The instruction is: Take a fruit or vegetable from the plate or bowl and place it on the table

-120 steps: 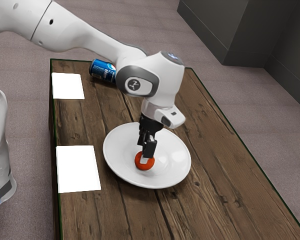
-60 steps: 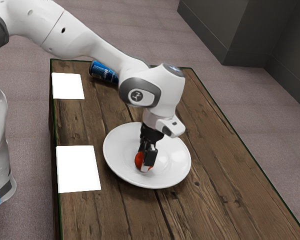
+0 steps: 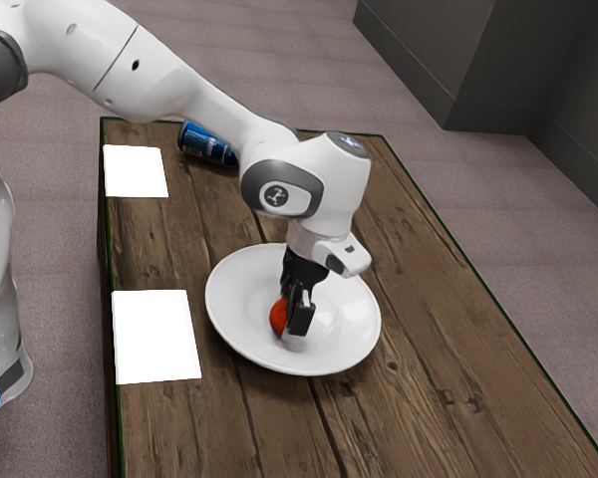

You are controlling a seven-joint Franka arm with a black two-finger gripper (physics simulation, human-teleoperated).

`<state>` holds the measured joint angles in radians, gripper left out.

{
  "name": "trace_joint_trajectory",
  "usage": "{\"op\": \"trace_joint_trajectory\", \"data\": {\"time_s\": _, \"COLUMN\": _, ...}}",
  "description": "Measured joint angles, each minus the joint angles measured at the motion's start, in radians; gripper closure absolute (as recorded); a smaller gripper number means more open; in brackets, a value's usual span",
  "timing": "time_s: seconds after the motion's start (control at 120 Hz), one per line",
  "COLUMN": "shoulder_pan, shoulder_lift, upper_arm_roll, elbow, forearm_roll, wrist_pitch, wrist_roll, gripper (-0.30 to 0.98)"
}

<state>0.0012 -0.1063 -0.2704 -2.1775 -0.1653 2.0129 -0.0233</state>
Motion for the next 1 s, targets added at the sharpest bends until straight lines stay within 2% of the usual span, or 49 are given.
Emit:
{"op": "trace_joint_trajectory", "data": {"time_s": 0.208, "shoulder_pan": 0.001, "shoulder_lift": -0.080, "upper_arm_roll": 0.060, "elbow": 0.040, "forearm_roll": 0.009, "wrist_pitch": -0.055, "wrist_roll": -0.004, "gripper": 0.33}}
{"op": "trace_joint_trajectory", "data": {"time_s": 0.342, "shoulder_pan": 0.002, "shoulder_lift": -0.122, "upper_arm_roll": 0.175, "elbow": 0.086, "forearm_roll": 0.040, "wrist_pitch": -0.118, "wrist_roll": -0.005, "gripper": 0.33}}
{"op": "trace_joint_trajectory", "data": {"time_s": 0.55, "shoulder_pan": 0.004, "shoulder_lift": -0.131, "upper_arm_roll": 0.387, "elbow": 0.161, "forearm_roll": 0.126, "wrist_pitch": -0.197, "wrist_roll": -0.012, "gripper": 0.33}}
{"op": "trace_joint_trajectory", "data": {"time_s": 0.642, "shoulder_pan": 0.005, "shoulder_lift": -0.127, "upper_arm_roll": 0.450, "elbow": 0.168, "forearm_roll": 0.146, "wrist_pitch": -0.213, "wrist_roll": -0.014, "gripper": 0.33}}
{"op": "trace_joint_trajectory", "data": {"time_s": 0.725, "shoulder_pan": 0.014, "shoulder_lift": -0.123, "upper_arm_roll": 0.470, "elbow": 0.169, "forearm_roll": 0.155, "wrist_pitch": -0.223, "wrist_roll": -0.016, "gripper": 0.33}}
{"op": "trace_joint_trajectory", "data": {"time_s": 0.85, "shoulder_pan": 0.019, "shoulder_lift": -0.119, "upper_arm_roll": 0.474, "elbow": 0.169, "forearm_roll": 0.157, "wrist_pitch": -0.233, "wrist_roll": -0.017, "gripper": 0.14}}
{"op": "trace_joint_trajectory", "data": {"time_s": 1.0, "shoulder_pan": 0.022, "shoulder_lift": -0.120, "upper_arm_roll": 0.482, "elbow": 0.187, "forearm_roll": 0.156, "wrist_pitch": -0.247, "wrist_roll": -0.017, "gripper": 0.05}}
